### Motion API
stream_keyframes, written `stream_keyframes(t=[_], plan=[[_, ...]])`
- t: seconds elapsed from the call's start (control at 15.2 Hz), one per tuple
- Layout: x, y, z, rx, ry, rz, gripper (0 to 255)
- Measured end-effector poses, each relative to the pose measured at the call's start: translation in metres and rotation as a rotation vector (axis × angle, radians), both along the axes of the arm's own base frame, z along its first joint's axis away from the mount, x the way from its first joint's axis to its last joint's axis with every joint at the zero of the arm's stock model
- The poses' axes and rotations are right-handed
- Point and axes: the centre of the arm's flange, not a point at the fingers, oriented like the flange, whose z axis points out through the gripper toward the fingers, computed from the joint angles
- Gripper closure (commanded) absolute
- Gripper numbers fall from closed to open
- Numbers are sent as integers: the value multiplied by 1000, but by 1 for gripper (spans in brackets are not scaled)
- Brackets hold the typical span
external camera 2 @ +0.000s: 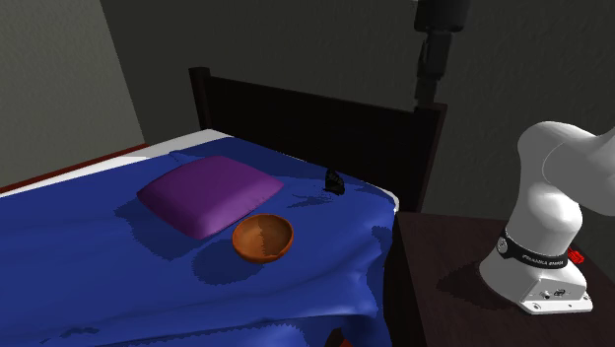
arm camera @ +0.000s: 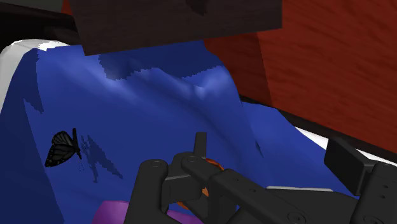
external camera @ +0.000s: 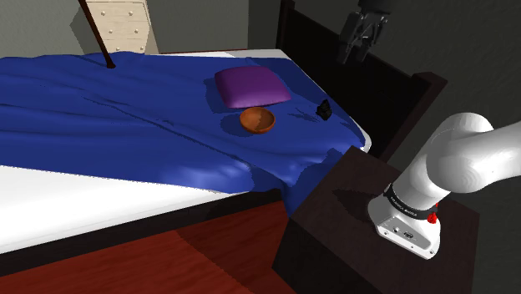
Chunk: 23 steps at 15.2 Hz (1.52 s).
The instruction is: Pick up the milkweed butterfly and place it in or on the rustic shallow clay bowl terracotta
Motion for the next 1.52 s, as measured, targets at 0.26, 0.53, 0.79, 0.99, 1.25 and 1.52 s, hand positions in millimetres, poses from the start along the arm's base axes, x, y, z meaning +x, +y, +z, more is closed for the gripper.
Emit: stream_keyframes(t=[0.26, 0.53, 0.79, 0.99, 1.25, 1.52], plan=[[5, -17, -18, -3, -8, 11, 0], [14, -51, -59, -8, -23, 33, 0], [25, -81, -93, -13, -40, 56, 0], [34, -107, -125, -16, -52, 73, 0], [49, -138, -158, -21, -70, 97, 0], [64, -174, -198, -25, -86, 119, 0]])
